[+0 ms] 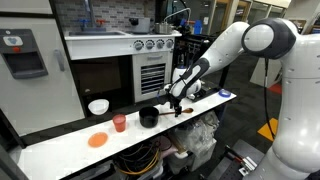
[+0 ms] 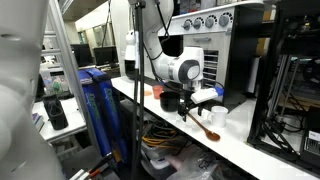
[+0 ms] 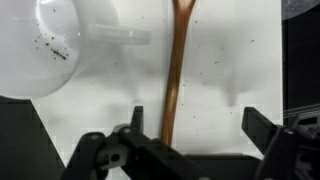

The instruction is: Take the white mug and pour its contents into the black bowl, then use the wooden spoon to stir the contents in the black bowl

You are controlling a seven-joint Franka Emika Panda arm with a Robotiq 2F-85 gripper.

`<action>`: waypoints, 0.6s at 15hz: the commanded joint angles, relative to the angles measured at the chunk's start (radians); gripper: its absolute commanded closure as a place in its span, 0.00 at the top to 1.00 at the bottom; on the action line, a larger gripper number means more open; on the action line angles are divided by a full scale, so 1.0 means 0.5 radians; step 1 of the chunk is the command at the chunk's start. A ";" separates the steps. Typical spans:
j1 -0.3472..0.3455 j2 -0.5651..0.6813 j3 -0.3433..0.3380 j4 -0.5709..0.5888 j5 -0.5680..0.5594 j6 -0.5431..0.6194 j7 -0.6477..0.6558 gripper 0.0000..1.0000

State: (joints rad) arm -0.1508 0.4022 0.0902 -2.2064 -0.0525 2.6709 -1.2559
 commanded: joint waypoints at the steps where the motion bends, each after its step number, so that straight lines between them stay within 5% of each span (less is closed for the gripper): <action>1: -0.040 0.043 0.018 0.040 0.015 0.020 -0.058 1.00; 9: -0.054 0.071 0.015 0.046 0.021 0.022 -0.052 1.00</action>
State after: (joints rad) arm -0.1561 0.4135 0.0879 -2.2038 -0.0517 2.6708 -1.2559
